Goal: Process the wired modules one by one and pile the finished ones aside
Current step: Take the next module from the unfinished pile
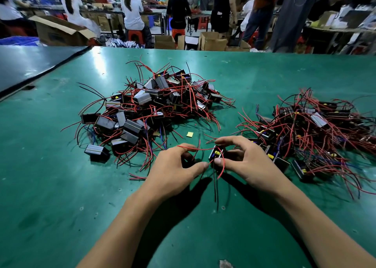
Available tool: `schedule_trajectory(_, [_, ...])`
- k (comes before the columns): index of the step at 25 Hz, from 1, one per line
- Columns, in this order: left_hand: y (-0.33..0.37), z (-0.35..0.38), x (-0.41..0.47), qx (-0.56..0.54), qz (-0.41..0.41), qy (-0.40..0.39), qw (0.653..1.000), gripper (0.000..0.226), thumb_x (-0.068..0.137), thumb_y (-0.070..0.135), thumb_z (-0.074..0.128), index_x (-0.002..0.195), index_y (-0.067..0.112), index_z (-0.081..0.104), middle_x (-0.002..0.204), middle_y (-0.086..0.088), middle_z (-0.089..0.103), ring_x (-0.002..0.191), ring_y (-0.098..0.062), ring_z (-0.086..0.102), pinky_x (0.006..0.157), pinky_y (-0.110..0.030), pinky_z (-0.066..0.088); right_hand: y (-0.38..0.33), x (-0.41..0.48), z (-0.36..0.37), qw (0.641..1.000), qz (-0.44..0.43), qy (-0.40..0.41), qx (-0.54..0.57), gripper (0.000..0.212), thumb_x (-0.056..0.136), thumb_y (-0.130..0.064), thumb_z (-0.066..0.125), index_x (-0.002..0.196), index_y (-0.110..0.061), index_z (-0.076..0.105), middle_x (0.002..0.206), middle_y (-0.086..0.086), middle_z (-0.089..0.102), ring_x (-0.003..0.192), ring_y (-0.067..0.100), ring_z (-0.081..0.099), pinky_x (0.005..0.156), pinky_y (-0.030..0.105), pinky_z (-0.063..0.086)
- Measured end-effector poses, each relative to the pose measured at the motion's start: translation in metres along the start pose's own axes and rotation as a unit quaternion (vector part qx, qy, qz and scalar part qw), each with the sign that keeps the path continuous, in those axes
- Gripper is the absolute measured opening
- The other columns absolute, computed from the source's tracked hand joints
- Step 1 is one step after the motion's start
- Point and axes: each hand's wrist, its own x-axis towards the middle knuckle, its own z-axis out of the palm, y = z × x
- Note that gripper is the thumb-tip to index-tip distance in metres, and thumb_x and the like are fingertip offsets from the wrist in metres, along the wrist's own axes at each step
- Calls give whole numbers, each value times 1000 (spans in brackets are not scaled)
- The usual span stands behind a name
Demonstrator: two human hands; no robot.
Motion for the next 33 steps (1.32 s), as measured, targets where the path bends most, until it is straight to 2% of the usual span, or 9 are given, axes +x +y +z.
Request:
schedule_trajectory(4, [2,8,-2,20,25,0,999,50,76,47,76,119,25,64,101,11,72,90,-6,65,87,-32,51,-6,-1,10,996,-32,23,-79,50,78,-18,66,127,-26,65,117,-10,71,108,4,65,104,30,49])
schedule_trajectory(7, [2,12,1,25,10,-13,1000,57,78,40,76,130,29,57,106,12,71,103,-15,63,97,-37,48,-5,10,10,990,-29,80,-113,53,85,-11,52,134,-26,62,126,-13,68,81,-5,63,81,5,46])
schedule_trajectory(9, [4,13,0,20,11,-14,1000,58,79,39,76,132,31,54,99,14,72,101,-15,63,96,-37,47,2,17,8,986,-21,83,-143,51,93,-3,48,141,-20,57,136,-7,62,104,0,62,88,-4,34])
schedule_trajectory(11, [5,12,-1,14,14,-12,1000,57,79,37,75,131,32,54,91,17,72,96,-14,64,93,-36,49,14,22,7,983,-10,78,-167,47,97,-4,49,142,-15,56,139,-2,61,127,7,54,100,0,27])
schedule_trajectory(17, [5,10,-2,2,7,-6,1000,48,81,36,75,126,30,59,83,20,72,81,-3,65,84,-29,51,41,33,-18,972,6,151,-180,40,93,-2,56,130,-13,65,127,2,69,121,16,61,115,25,35])
schedule_trajectory(19, [4,9,-2,-4,0,0,1000,32,82,37,75,111,26,67,89,16,73,82,-5,66,84,-30,52,46,36,-26,974,9,158,-164,39,93,-1,56,128,-13,67,123,2,71,115,14,64,113,32,41])
schedule_trajectory(24, [1,4,-3,-5,-4,10,1000,13,88,36,69,83,24,66,96,10,73,75,-5,65,73,-18,47,52,40,-46,971,19,172,-164,36,92,1,58,124,-10,69,119,5,72,110,14,66,105,23,42])
schedule_trajectory(29, [4,2,-1,-21,-15,18,1000,4,90,28,68,93,26,69,77,10,75,75,-5,68,75,-19,50,37,32,-51,947,-13,150,-283,40,91,0,61,130,-6,65,131,12,65,125,23,59,109,17,29])
schedule_trajectory(33, [6,1,-1,-45,-31,42,998,5,89,20,69,94,21,68,76,8,74,76,-10,68,75,-20,49,20,17,-37,936,-51,113,-330,37,90,-13,67,127,-15,66,117,7,63,111,25,59,104,40,45])
